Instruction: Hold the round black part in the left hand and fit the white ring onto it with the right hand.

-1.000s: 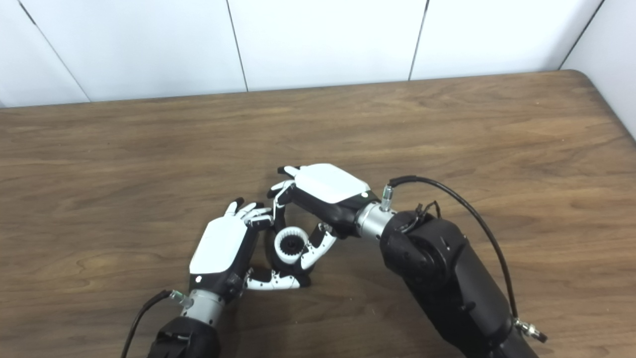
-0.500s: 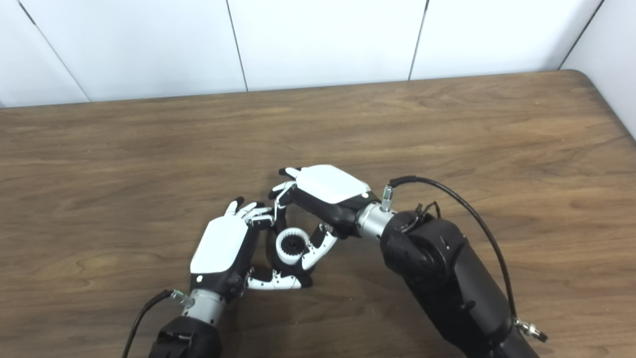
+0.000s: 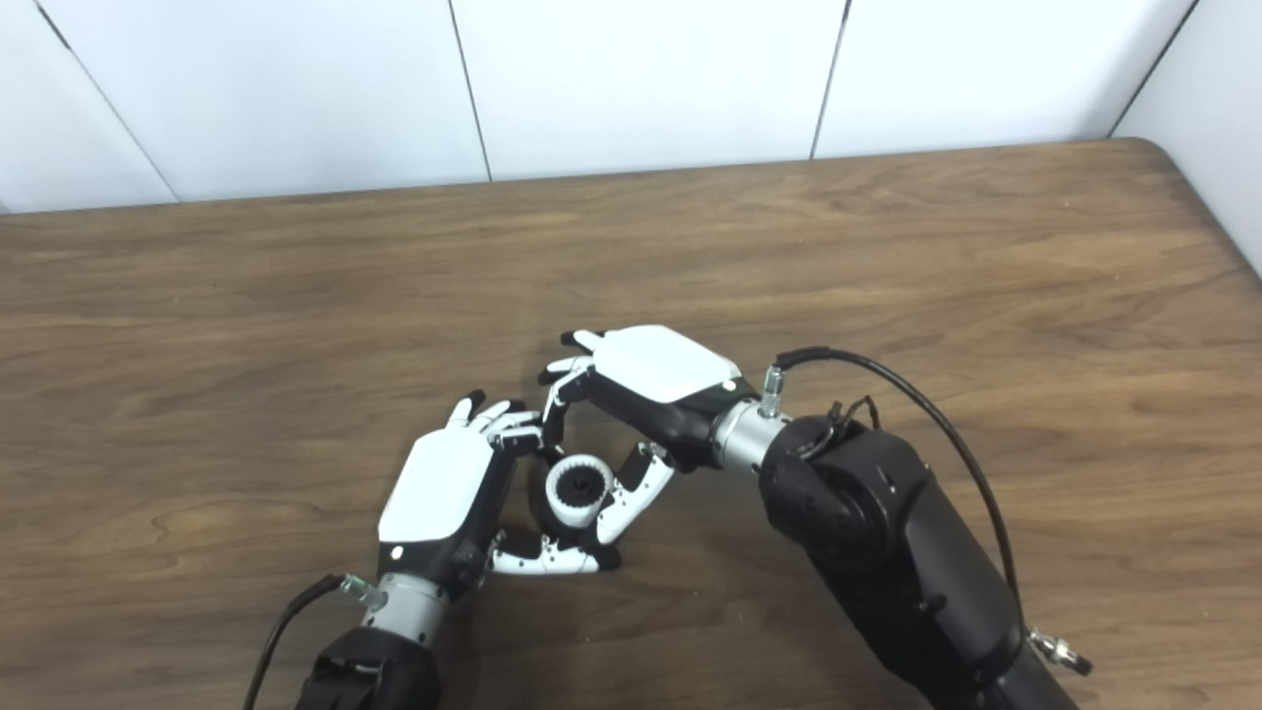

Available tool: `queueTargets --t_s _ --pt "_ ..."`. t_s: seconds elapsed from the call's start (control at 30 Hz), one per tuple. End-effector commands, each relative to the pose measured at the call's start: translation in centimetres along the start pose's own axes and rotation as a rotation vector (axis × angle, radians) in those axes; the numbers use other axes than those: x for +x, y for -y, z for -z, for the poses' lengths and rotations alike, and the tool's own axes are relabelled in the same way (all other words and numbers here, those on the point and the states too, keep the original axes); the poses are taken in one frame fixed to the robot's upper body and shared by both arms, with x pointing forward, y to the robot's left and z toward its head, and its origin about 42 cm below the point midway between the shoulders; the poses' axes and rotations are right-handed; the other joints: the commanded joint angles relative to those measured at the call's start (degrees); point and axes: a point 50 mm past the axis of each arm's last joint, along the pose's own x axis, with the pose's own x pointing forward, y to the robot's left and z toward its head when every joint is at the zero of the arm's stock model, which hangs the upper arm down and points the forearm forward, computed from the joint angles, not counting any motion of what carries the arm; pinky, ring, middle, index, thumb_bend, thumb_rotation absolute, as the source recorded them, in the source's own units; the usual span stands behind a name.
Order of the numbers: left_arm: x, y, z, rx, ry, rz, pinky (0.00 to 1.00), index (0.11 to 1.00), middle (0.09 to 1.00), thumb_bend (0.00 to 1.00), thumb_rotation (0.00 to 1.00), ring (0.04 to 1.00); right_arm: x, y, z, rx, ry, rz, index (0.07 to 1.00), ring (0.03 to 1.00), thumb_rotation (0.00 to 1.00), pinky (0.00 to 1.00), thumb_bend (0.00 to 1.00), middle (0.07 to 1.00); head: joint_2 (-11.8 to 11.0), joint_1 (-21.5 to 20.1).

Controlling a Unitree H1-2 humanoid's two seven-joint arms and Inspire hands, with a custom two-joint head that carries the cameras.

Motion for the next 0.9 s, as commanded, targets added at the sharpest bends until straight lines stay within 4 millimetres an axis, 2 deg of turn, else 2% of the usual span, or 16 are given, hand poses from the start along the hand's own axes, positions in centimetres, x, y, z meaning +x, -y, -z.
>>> queueTargets --t_s 0.0,0.37,0.87 --pt "0.2 -0.6 -0.5 -0.001 0.02 -0.027 1.0 0.485 0.796 0.52 0.05 0.89 0.0 1.6 -0.7 -0.026 0.028 0.061 0.603 1.0 0.29 1.0 1.0 0.889 0.02 -0.04" --pt "0.2 -0.5 -0.4 -0.001 0.017 -0.023 1.0 0.485 0.8 0.52 0.05 0.893 -0.3 1.7 -0.3 -0.021 0.012 0.06 0.555 1.0 0.23 1.0 0.98 0.884 0.1 0.02" --pt "0.2 -0.6 -0.2 -0.003 0.015 -0.024 1.0 0.485 0.798 0.52 0.05 0.894 -2.3 4.8 1.5 -0.026 -0.039 0.131 0.608 1.0 0.27 1.0 0.95 0.901 0.03 -0.31"
